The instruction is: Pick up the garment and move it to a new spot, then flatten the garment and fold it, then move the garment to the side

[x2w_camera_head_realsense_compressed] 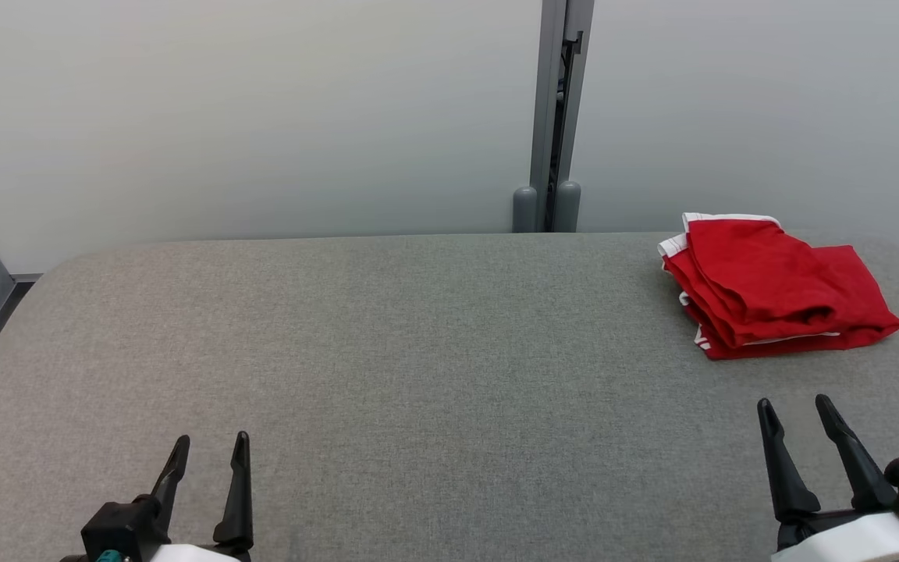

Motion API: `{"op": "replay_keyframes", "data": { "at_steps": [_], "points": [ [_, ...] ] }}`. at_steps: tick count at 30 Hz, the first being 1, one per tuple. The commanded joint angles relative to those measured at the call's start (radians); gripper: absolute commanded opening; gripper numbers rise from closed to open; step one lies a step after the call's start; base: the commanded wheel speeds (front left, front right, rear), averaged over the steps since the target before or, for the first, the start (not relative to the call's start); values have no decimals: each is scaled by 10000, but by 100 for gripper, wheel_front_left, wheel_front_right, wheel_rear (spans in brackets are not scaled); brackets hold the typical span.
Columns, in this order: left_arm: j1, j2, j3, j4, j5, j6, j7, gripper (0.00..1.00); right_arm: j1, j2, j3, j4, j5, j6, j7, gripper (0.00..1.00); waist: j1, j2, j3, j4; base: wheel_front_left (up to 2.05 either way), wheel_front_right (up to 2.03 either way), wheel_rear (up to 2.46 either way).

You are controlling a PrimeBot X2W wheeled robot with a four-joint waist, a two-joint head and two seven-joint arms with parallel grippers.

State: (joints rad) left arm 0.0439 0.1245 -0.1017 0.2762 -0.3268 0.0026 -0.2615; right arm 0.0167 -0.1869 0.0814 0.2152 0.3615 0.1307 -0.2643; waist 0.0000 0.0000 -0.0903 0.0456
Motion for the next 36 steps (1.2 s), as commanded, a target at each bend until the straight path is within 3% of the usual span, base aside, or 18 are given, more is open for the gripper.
{"op": "replay_keyframes", "data": {
  "at_steps": [1,13,36],
  "points": [
    [-5,4,103,56,167,-78,-23,100,157,31,-30,-11,-69,4,-6,100,0,0,11,-7,0,0,0],
    [-285,-513,929,561,1143,-805,-23,100,78,361,-111,133,-690,4,-7,100,0,0,157,-140,0,0,0],
    [-368,-715,1311,743,1546,-1121,-24,100,8,338,51,262,-630,4,-7,100,0,0,99,-260,0,0,0]
  ]
}}
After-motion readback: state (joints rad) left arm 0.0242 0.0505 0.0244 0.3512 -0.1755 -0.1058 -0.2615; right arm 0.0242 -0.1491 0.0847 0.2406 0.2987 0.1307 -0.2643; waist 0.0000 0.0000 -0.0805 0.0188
